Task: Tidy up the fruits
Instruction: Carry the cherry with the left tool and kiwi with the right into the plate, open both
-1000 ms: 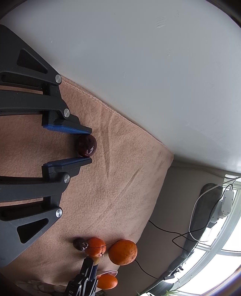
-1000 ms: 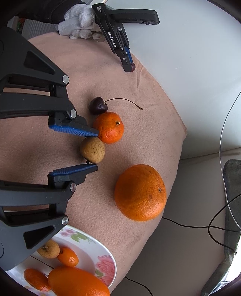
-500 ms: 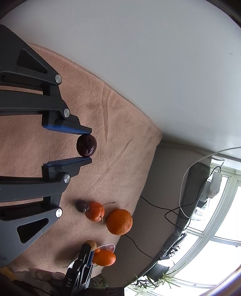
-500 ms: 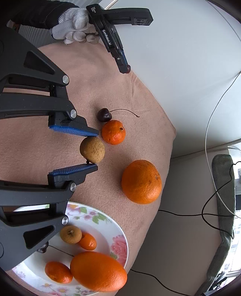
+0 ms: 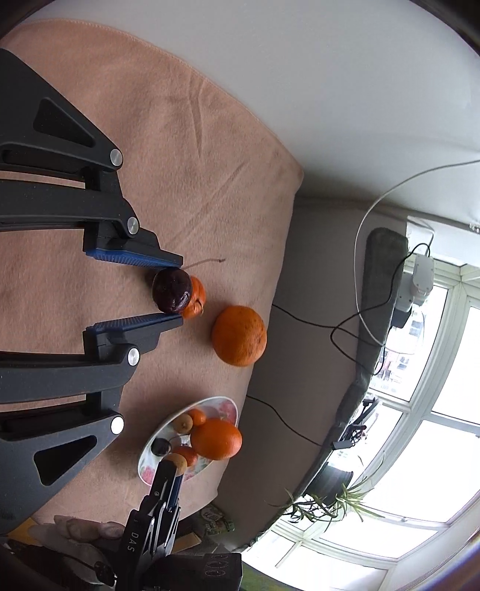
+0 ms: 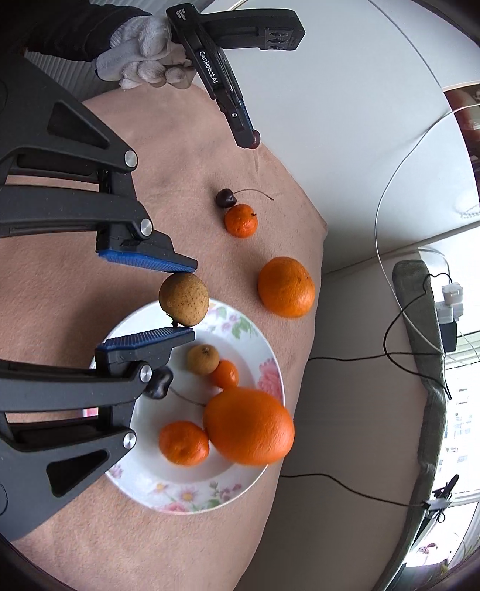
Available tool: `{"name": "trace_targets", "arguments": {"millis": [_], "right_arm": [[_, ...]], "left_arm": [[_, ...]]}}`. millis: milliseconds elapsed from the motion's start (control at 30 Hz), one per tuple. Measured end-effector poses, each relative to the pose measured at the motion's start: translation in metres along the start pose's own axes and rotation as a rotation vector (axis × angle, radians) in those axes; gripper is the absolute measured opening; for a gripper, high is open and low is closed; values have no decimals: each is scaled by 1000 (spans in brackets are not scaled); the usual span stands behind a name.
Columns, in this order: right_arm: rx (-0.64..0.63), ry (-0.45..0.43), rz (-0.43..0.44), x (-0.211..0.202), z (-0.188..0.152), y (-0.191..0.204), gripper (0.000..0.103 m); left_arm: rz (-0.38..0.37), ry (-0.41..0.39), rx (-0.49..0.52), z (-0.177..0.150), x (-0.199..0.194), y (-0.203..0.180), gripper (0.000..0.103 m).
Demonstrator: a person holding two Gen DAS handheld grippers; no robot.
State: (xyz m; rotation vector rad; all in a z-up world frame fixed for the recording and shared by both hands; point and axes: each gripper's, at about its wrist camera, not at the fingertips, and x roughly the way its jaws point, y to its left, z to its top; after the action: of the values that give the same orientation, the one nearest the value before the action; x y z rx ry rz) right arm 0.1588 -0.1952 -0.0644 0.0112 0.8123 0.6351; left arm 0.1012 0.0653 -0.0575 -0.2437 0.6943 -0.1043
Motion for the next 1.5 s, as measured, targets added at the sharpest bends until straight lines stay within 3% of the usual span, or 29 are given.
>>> {"name": "trace_targets", "arguments": {"millis": [233,733,1000,1500], "right_arm": [[42,-15,-56,-25,-13,-36,31],[107,-17,-140,-35,-24,-86,31],[86,-9,-166,-28,-14,-95,31],[47,18,-190,-15,-5,-94,32]], "left_arm": [[-82,19,31,0,13,-40,23],[-199,85,135,-10,43,-120,23],[-205,113,176,-11,57,-144,23],[-196,148,179,-16,69,-147,23]]}}
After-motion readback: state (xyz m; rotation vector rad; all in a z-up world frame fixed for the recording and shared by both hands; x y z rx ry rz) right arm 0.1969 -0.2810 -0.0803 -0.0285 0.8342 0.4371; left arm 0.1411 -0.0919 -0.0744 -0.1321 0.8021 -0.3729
